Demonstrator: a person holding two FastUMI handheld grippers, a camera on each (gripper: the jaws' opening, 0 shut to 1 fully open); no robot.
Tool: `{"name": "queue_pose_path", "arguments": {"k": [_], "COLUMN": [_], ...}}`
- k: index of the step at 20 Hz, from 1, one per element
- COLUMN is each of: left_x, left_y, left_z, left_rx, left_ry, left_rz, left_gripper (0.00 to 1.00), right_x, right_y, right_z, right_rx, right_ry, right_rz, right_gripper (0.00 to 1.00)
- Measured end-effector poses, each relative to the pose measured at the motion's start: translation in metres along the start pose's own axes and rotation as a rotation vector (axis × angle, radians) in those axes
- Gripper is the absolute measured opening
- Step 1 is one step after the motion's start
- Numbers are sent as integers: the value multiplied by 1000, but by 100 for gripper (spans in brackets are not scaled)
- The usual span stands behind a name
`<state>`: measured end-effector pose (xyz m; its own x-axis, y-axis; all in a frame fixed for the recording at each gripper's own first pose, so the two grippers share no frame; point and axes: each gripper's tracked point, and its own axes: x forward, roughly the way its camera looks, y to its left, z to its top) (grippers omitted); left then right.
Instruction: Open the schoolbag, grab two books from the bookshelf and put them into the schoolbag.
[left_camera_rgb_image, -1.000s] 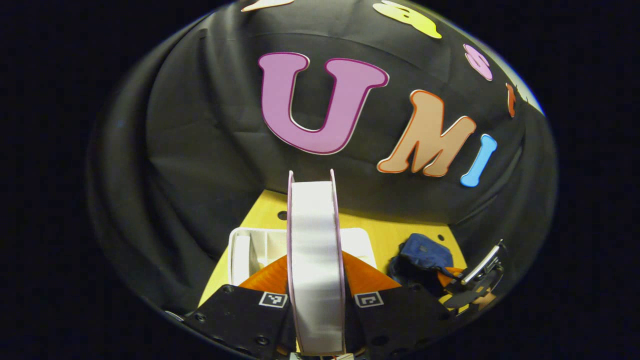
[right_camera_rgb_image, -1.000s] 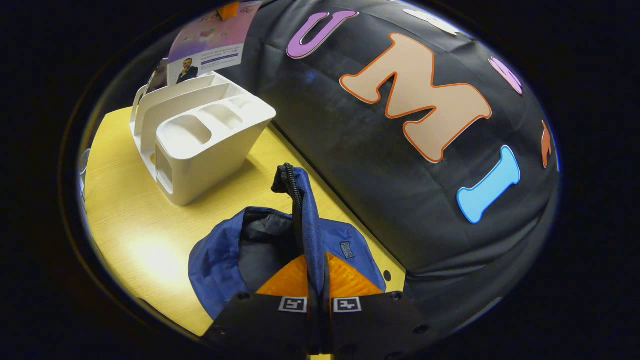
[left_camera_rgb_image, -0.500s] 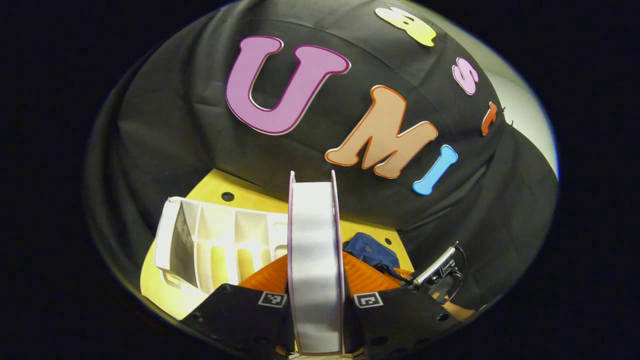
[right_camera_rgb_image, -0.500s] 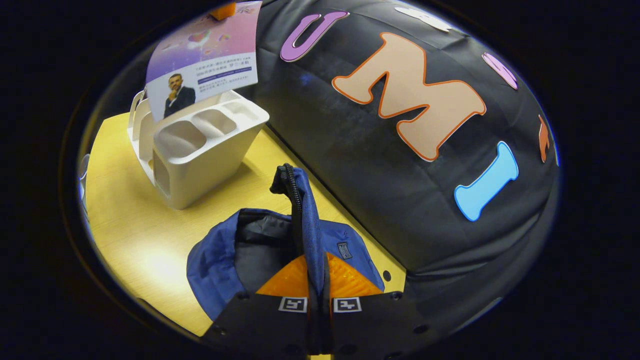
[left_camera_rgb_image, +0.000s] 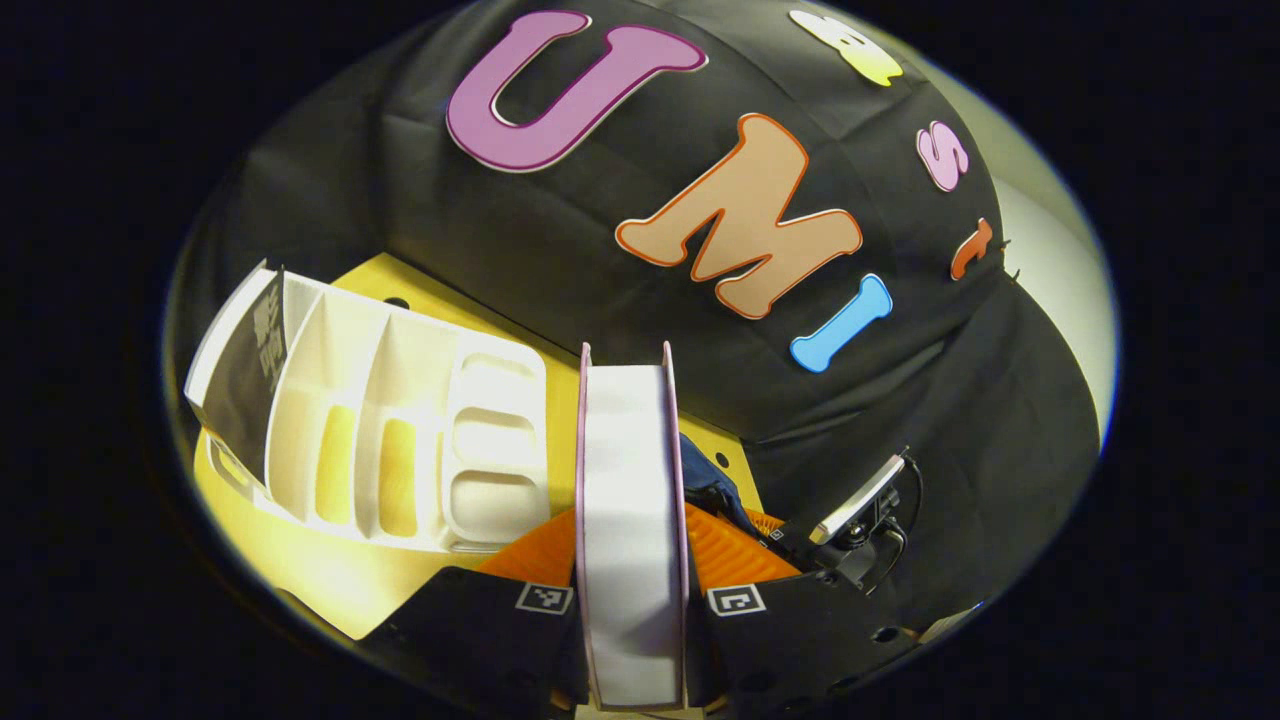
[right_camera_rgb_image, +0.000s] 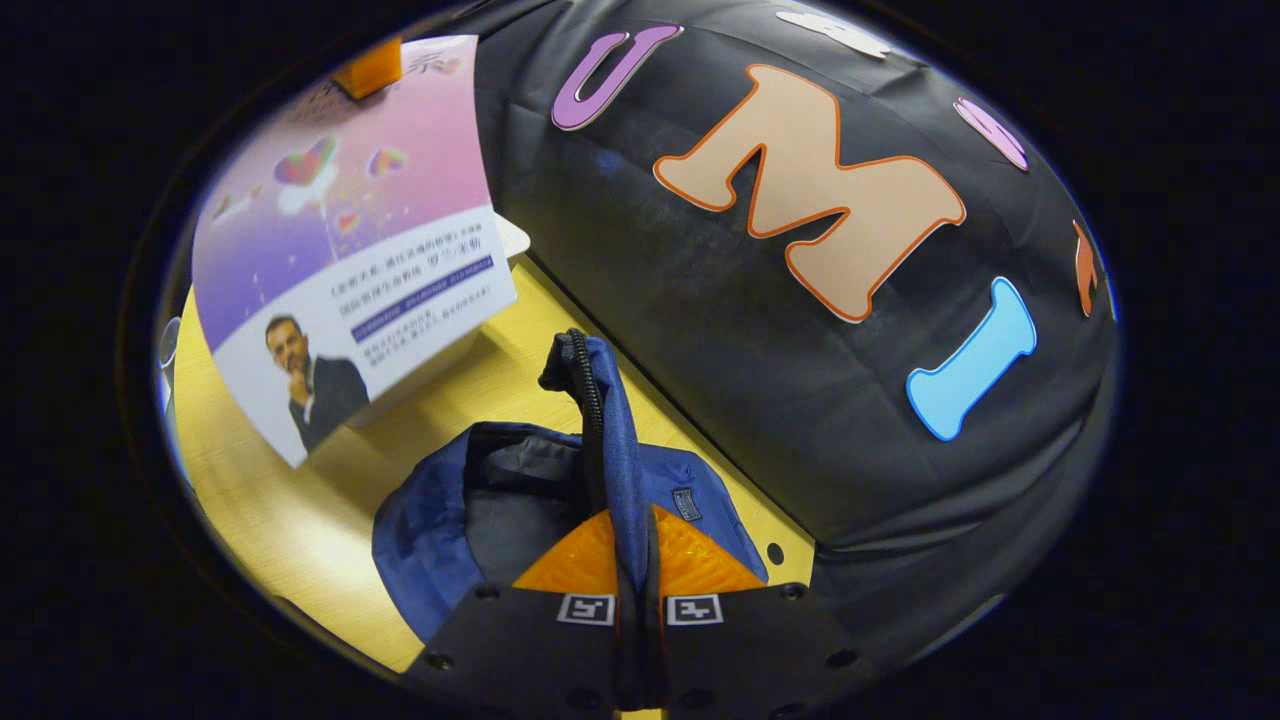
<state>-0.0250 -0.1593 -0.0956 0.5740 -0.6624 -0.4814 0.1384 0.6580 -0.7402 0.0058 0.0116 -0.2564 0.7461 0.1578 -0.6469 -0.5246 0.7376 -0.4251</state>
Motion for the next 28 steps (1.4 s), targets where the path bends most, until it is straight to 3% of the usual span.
{"name": "queue_pose_path", "arguments": {"k": [4,11,17,28], "left_x": [25,71,112,164], "left_y": [-7,5,2,4], "left_z": [-33,-97,-114,-130], "left_rx": [-71,-176,-303,-419], "left_ry": [22,46,-19,-190], "left_rz": [-31,-6,-26,-28], "left_gripper": [34,34,34,34], "right_x": [-1,-4,-8,-14], "right_y": [-1,3,6,8], "right_z": [-1,-1,-4,10], "right_rx": [-9,-24,4,84], "right_ry": [-8,-30,-47,-112], "right_rz": [17,55,99,159], "right_gripper": [5,5,5,5]}}
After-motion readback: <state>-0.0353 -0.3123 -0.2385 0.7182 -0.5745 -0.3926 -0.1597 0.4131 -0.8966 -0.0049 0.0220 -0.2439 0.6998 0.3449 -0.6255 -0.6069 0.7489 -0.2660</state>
